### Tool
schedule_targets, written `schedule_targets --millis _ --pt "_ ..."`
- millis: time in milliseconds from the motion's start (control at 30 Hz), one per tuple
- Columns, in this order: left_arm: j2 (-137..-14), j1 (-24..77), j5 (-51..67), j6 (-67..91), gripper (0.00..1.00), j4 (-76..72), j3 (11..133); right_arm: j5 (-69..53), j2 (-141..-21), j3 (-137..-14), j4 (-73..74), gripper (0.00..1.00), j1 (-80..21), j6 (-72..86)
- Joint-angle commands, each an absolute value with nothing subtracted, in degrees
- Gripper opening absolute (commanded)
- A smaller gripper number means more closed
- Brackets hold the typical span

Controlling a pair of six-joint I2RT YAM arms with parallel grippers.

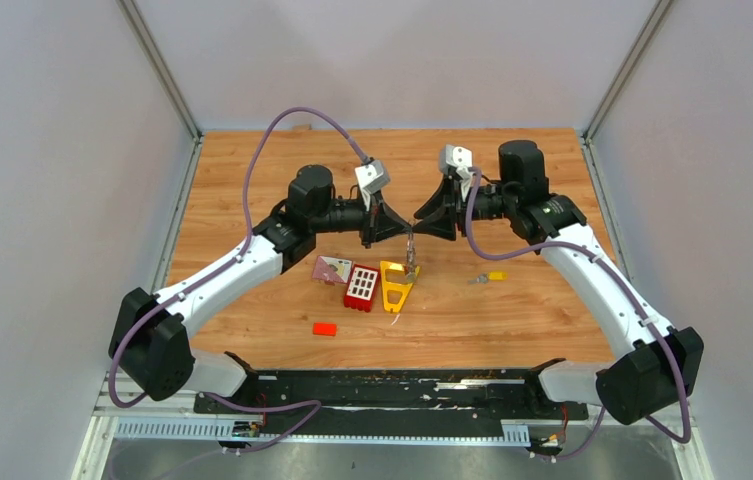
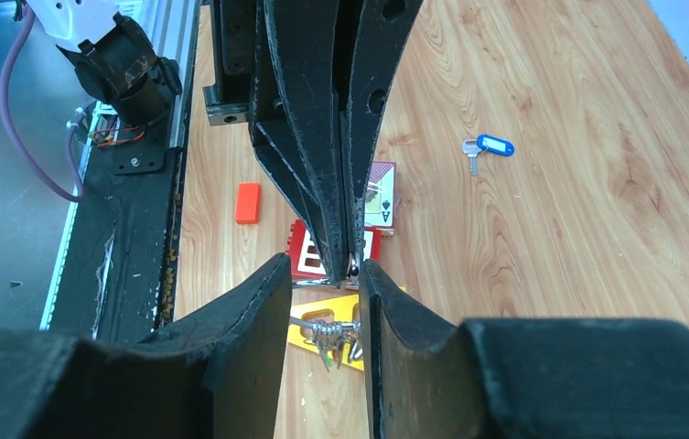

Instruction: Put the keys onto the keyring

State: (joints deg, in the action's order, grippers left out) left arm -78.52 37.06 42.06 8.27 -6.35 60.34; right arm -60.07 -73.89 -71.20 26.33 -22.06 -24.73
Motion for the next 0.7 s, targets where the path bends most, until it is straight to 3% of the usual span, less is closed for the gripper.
schedule_targets --millis 0,200,667 --pt "-75.8 37.6 41.7 10.0 0.00 -11.1 60.2 -60.5 -74.3 -70.3 24.0 0.33 -22.3 -25.1" --pt "-75.3 37.8 41.6 10.2 0.00 -11.8 59.8 -60.4 -74.9 -70.3 24.1 0.31 -22.3 -25.3" --pt "-75.4 38.3 41.9 10.5 0.00 -12.3 59.8 -60.5 -75.7 -70.3 24.3 0.13 -22.3 -25.4"
